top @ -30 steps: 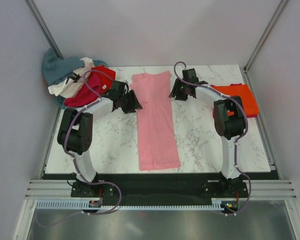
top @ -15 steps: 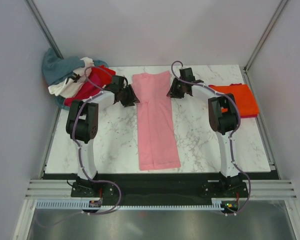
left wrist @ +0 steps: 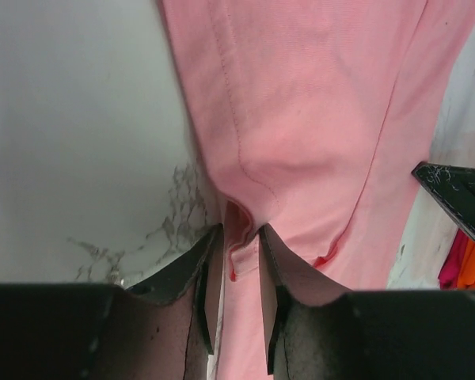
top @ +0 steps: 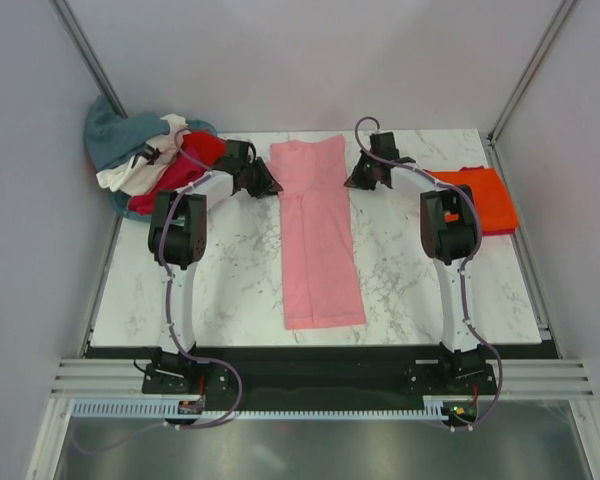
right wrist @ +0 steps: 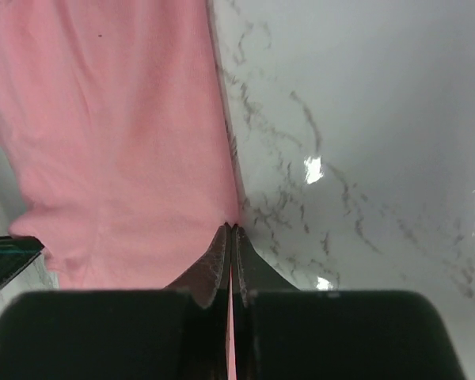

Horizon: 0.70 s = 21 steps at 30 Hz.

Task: Fold and stack the t-shirts
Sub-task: Fold the tshirt

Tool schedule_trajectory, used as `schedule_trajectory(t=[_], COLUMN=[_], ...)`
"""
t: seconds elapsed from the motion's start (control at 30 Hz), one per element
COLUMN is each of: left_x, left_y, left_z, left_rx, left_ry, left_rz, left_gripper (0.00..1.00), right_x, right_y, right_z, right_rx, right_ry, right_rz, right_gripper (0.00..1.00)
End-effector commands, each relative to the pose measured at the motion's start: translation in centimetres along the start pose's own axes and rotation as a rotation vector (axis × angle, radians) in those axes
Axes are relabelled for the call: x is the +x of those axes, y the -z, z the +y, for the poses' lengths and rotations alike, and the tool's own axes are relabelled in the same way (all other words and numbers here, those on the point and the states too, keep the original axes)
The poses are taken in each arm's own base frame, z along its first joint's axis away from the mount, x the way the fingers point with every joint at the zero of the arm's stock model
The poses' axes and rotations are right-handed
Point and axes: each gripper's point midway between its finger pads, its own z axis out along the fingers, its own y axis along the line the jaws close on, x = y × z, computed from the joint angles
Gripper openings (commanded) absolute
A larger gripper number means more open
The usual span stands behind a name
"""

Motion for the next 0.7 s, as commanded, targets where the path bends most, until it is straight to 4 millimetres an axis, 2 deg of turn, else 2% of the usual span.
schedule_trajectory(t=[0.0, 0.07, 0.1, 0.13, 0.17, 0.2, 0.27, 0.4, 0.43, 0.5, 0.53, 0.57, 0.6, 0.63, 0.67], left_x=[0.1, -0.8, -0.6, -0.8, -1.5, -1.1, -1.7, -1.3, -0.7, 0.3, 0.5, 1.9, 2.5, 3.0, 4.6], left_y=[-2.4, -2.8, -3.4, -3.7, -3.8, -4.4, -4.4, -2.3, -0.9, 0.4, 1.2, 2.7, 3.4, 4.2, 5.6], left_z=[1.1, 0.7, 1.0, 1.0, 0.4, 0.7, 0.0, -0.4, -0.7, -0.9, -1.4, -1.1, -1.1, -1.3, -0.8], left_rx=[-0.008, 0.007, 0.008, 0.015, 0.033, 0.041, 0.069, 0.068, 0.062, 0.052, 0.057, 0.043, 0.035, 0.042, 0.038], left_ry=[0.039, 0.04, 0.046, 0.051, 0.047, 0.054, 0.054, 0.04, 0.034, 0.026, 0.017, 0.024, 0.025, 0.036, 0.046], left_rz=[0.022, 0.01, 0.019, 0.019, 0.01, 0.032, 0.034, 0.036, 0.038, 0.037, 0.023, 0.033, 0.028, 0.023, 0.039], left_gripper=[0.32, 0.32, 0.32, 0.32, 0.32, 0.33, 0.35, 0.41, 0.41, 0.43, 0.43, 0.43, 0.43, 0.43, 0.43], right_x=[-3.1, -3.2, -3.6, -3.8, -3.7, -4.0, -4.0, -3.5, -2.7, -1.7, 0.5, 0.4, 1.4, 4.3, 4.4], right_y=[-0.9, -1.4, -1.5, -1.6, -2.0, -2.0, -1.8, 0.0, 1.0, 2.2, 2.4, 4.1, 4.7, 5.0, 6.7], right_z=[-1.2, -1.2, -1.3, -0.8, -0.9, -0.9, -0.5, 0.2, 0.2, 0.0, -1.3, -0.4, -0.5, -2.2, -1.3], right_rx=[-0.006, -0.026, -0.035, -0.062, -0.071, -0.078, -0.095, -0.122, -0.119, -0.117, -0.09, -0.103, -0.098, -0.055, -0.06], right_ry=[-0.045, -0.056, -0.058, -0.059, -0.059, -0.062, -0.06, -0.052, -0.054, -0.057, -0.067, -0.057, -0.042, -0.044, -0.017], right_rz=[-0.071, -0.069, -0.082, -0.081, -0.076, -0.079, -0.073, -0.066, -0.055, -0.042, -0.001, -0.014, -0.004, 0.042, 0.025], right_gripper=[0.0, 0.0, 0.0, 0.08, 0.2, 0.35, 0.5, 0.52, 0.52, 0.52, 0.52, 0.51, 0.51, 0.5, 0.5])
